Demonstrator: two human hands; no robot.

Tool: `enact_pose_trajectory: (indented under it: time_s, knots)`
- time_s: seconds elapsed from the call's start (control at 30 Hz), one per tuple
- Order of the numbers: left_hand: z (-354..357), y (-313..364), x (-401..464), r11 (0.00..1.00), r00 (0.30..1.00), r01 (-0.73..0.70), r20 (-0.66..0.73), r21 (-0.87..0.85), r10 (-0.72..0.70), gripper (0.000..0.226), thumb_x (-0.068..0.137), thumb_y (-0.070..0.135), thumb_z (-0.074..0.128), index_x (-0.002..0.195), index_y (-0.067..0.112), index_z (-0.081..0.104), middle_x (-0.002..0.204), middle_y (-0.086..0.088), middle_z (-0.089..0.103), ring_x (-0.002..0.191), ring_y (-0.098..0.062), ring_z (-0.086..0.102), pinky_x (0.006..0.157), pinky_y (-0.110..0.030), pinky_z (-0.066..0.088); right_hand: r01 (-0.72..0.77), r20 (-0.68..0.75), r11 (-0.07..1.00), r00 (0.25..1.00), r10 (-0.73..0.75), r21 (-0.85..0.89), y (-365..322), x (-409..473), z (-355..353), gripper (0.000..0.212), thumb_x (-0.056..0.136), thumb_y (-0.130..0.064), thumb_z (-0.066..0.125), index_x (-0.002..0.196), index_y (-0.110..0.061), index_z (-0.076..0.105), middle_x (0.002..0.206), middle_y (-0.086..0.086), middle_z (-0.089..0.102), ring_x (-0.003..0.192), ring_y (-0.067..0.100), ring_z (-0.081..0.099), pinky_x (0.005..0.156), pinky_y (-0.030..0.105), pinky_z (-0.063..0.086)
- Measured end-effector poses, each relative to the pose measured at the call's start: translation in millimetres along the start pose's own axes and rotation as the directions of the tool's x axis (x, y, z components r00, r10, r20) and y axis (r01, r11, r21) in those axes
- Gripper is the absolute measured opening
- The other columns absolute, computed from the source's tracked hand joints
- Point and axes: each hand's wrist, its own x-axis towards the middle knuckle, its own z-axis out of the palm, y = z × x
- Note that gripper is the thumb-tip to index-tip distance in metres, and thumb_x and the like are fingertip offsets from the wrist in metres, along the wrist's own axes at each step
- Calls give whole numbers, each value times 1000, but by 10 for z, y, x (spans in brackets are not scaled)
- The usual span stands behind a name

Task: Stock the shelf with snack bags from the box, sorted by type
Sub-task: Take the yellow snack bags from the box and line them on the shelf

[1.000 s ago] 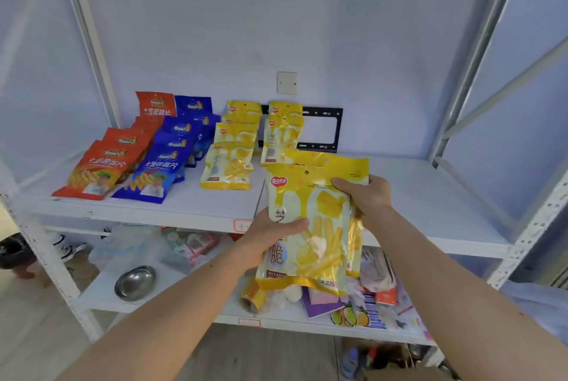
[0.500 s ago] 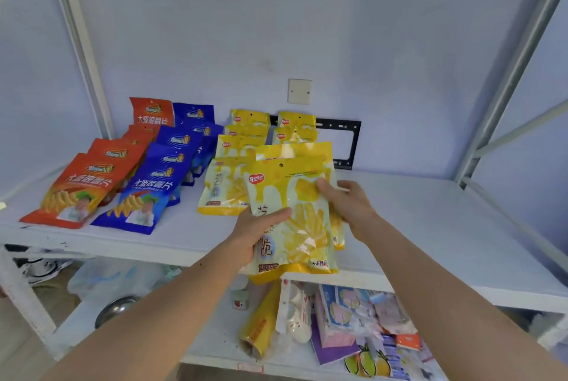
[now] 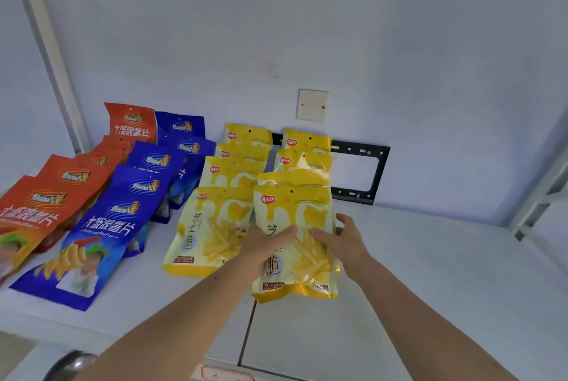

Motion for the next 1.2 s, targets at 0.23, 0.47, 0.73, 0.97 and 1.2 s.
enact_pose_trajectory:
  time_s: [0.23, 0.47, 0.73, 0.97, 1.2]
  knots:
    - [48, 16, 660, 970, 995, -23, -91, 242, 46, 92, 35, 45, 96, 111, 15, 53, 107, -2, 66, 96, -19, 66, 84, -43, 57, -47, -66, 994, 996, 54, 102, 159, 487, 55, 79, 77, -13, 81, 142, -13, 35, 123, 8, 60, 94, 18, 65, 68, 30, 55]
    - [50, -3, 879, 910, 977, -111, -125, 399, 174, 83, 65, 27, 89, 130, 13, 40, 116, 6, 46, 116, -15, 48, 91, -26, 40, -49, -26, 997, 998, 50, 55, 289, 798, 171, 75, 78, -20, 81, 139, -13, 38, 119, 1, 60, 100, 18, 64, 77, 34, 57]
    - [53, -142, 898, 843, 976, -156, -48, 514, 210, 113, 80, 50, 71, 154, 11, -5, 162, -3, 4, 149, -17, 4, 120, -36, 13, -54, 4, 998, 999, 54, 34, 425, 816, 225, 61, 83, -34, 76, 131, -19, 42, 119, -2, 62, 101, 17, 65, 77, 33, 58]
    - [97, -150, 843, 728, 964, -217, 27, 650, 264, 105, 89, 55, 56, 152, 12, -15, 162, -5, -6, 150, -19, 1, 118, -36, 12, -48, -94, 996, 995, 41, -70, 443, 771, 286, 108, 65, -77, 68, 148, -25, 24, 152, 1, 34, 133, 25, 45, 104, 50, 46]
    - [125, -276, 711, 523, 935, -260, 76, 812, 347, 91, 92, 63, 34, 151, 18, -19, 158, -12, -24, 148, -26, -17, 119, -41, 1, 43, -197, 996, 979, -57, -74, 528, 605, 338, 81, 92, -61, 48, 154, -22, 14, 159, 0, 18, 145, 23, 25, 116, 48, 30]
